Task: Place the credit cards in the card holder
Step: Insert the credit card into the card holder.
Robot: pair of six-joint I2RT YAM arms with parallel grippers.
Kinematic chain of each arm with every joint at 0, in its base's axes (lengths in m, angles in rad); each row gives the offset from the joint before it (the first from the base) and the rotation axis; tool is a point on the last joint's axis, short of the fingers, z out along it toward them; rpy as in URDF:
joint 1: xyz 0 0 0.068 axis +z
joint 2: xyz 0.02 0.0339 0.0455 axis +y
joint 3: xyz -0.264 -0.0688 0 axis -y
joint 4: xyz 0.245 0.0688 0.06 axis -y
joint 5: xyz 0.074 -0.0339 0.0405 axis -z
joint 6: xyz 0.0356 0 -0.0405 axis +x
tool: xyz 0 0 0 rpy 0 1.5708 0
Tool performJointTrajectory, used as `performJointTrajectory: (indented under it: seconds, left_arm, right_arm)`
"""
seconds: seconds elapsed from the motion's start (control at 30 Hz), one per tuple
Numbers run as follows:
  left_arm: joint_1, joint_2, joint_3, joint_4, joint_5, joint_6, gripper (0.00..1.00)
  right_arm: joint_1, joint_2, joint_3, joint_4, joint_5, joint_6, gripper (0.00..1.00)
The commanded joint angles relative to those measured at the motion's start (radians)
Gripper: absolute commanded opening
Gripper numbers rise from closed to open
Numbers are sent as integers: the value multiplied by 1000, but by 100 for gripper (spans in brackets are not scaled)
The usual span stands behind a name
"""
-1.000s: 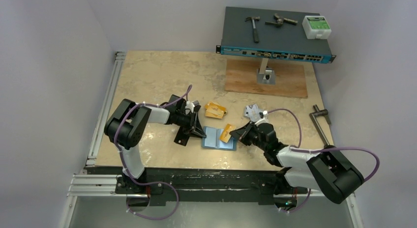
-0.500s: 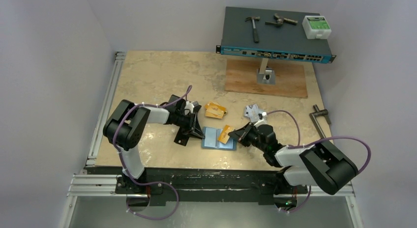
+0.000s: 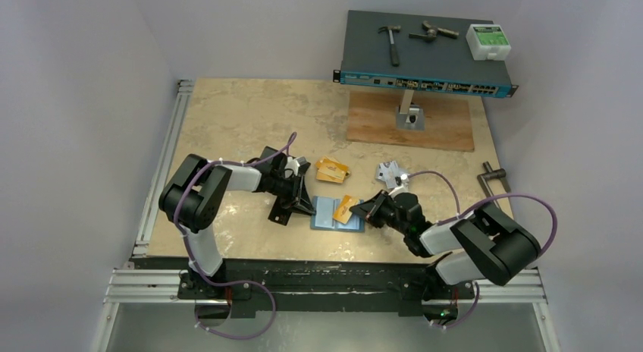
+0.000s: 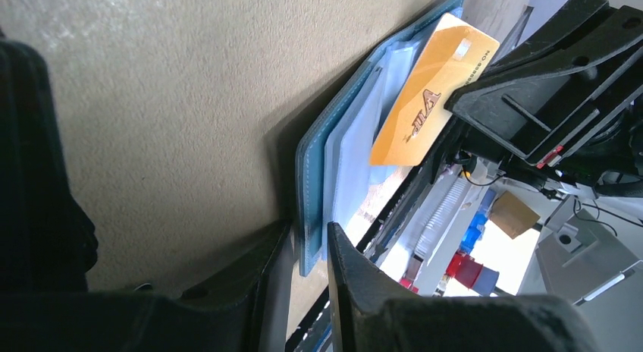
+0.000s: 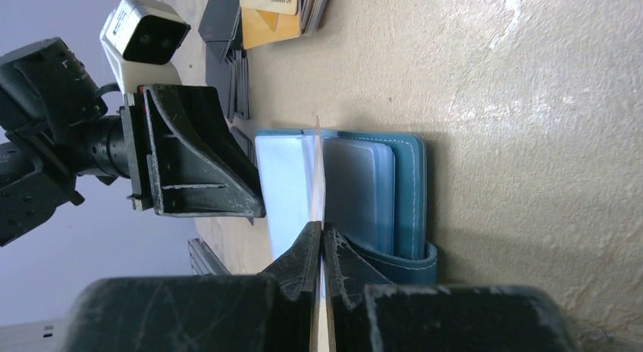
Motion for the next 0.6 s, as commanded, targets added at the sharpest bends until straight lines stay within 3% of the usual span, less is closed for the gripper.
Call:
performJointTrajectory:
  seconds: [0.0,0.3,0.57]
  left_arm:
    - [-4,-41,13,-3,-12,33,22]
    - [-4,-38,16,-3,-14,33,22]
    - [-4,-42,18,-2,-11,32,21]
  right_arm:
    - [14,-1,8,9,-6,-47,0]
    - [17,-115,38,-179,40,-131,0]
    - [33,-17,39,-77,12,-108,0]
